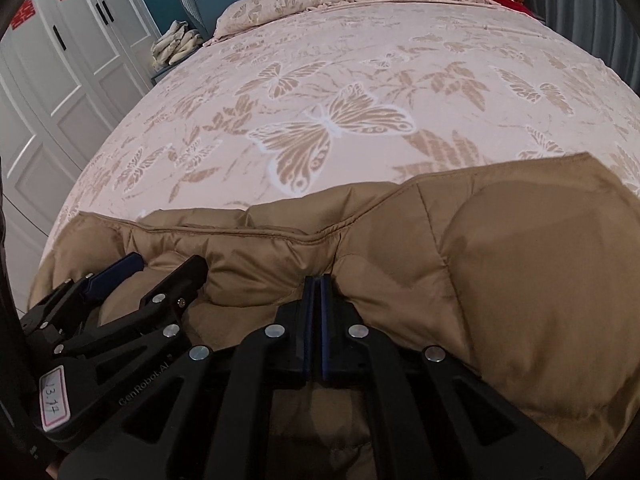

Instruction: Fold large clothes

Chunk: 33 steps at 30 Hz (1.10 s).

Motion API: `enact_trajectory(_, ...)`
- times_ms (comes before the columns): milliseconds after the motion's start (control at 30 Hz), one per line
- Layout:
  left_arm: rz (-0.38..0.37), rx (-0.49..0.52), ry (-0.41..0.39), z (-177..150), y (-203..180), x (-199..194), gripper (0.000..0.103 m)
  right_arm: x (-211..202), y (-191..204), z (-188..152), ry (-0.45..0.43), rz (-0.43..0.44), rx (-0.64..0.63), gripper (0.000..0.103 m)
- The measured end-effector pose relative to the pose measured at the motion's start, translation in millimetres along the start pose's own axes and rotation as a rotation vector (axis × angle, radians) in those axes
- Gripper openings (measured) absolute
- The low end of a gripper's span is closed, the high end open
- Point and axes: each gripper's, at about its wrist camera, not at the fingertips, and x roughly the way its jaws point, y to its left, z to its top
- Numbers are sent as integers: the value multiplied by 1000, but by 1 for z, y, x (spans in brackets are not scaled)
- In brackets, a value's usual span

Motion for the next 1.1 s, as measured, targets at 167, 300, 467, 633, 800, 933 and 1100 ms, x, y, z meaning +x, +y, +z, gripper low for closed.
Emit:
enact_trajectory(167,19,12,-17,-3,-4,6,69,8,0,-3,-11,-11,-11,0)
enact_trajectory(300,34,14,-31,-5,-6,9,69,13,1,-4,-24,-17,-17,0)
enact_trajectory(467,44,10,-47,-5,-6,14,68,18,0,-4,-40,-12,-15,0)
enact_trajectory(633,47,2,-63,-4,-5,17,68,21,-1,-4,-58,-7,-12,0)
enact_trajectory(800,45,0,-64,-4,-4,18,68,22,-1,-4,-69,-4,-11,0)
enact_trajectory(933,29,-8,-52,-2,-2,17,69,22,-1,-3,-69,1,-8,0)
enact_trajectory(1100,-123,-147,-22,-5,30,-25,70,17,-8,5,-31,54,27,0)
